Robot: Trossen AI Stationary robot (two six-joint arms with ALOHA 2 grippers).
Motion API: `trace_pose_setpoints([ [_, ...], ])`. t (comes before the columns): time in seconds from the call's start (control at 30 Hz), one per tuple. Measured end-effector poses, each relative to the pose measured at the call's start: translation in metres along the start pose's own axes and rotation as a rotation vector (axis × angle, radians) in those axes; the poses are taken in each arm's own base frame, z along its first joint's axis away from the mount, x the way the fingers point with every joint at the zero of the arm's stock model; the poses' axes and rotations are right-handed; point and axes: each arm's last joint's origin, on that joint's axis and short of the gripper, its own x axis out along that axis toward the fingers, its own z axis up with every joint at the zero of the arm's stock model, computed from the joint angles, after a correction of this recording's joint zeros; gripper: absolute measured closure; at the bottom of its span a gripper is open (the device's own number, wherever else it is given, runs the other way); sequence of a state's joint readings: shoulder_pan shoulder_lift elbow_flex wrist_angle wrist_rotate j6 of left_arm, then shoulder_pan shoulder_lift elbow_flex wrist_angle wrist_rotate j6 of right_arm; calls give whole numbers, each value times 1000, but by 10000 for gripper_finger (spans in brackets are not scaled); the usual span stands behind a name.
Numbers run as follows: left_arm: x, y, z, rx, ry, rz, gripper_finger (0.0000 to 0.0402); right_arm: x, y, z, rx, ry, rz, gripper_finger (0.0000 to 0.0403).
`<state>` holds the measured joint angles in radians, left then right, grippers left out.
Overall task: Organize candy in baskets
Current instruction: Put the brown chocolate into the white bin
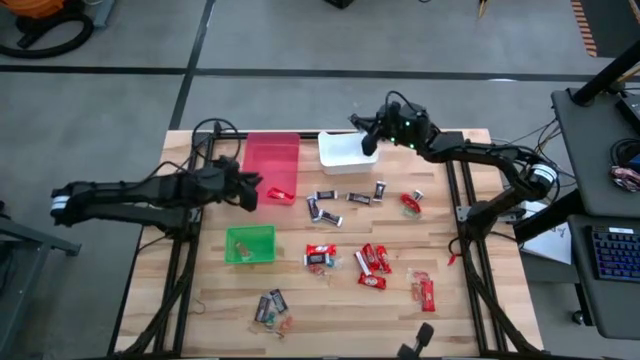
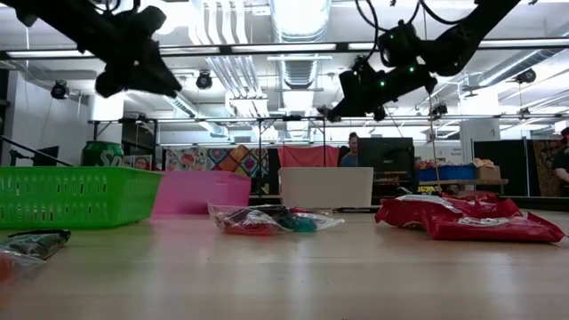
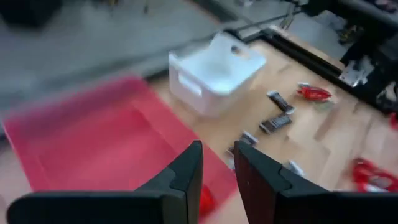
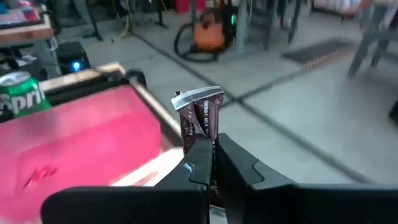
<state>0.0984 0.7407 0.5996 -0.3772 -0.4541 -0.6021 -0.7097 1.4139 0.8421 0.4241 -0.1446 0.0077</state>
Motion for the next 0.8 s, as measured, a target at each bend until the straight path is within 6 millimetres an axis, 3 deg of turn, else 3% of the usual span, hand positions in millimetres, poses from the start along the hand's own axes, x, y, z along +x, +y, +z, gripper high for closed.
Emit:
trace_pose_setpoints([
  [0.17, 4, -7, -8, -172, 97, -89, 326, 0, 4, 1, 79, -9, 85, 392],
  [0.53, 7, -7, -9, -130, 104, -68, 326, 2, 3, 0, 75, -17, 78, 392],
  [0.67, 8, -5, -8, -105, 98, -55, 326, 10, 2, -8, 20, -9, 77, 392],
  [0.8, 8, -4, -7, -79, 84, -37, 326, 23, 1, -28, -49, 52, 118, 392],
])
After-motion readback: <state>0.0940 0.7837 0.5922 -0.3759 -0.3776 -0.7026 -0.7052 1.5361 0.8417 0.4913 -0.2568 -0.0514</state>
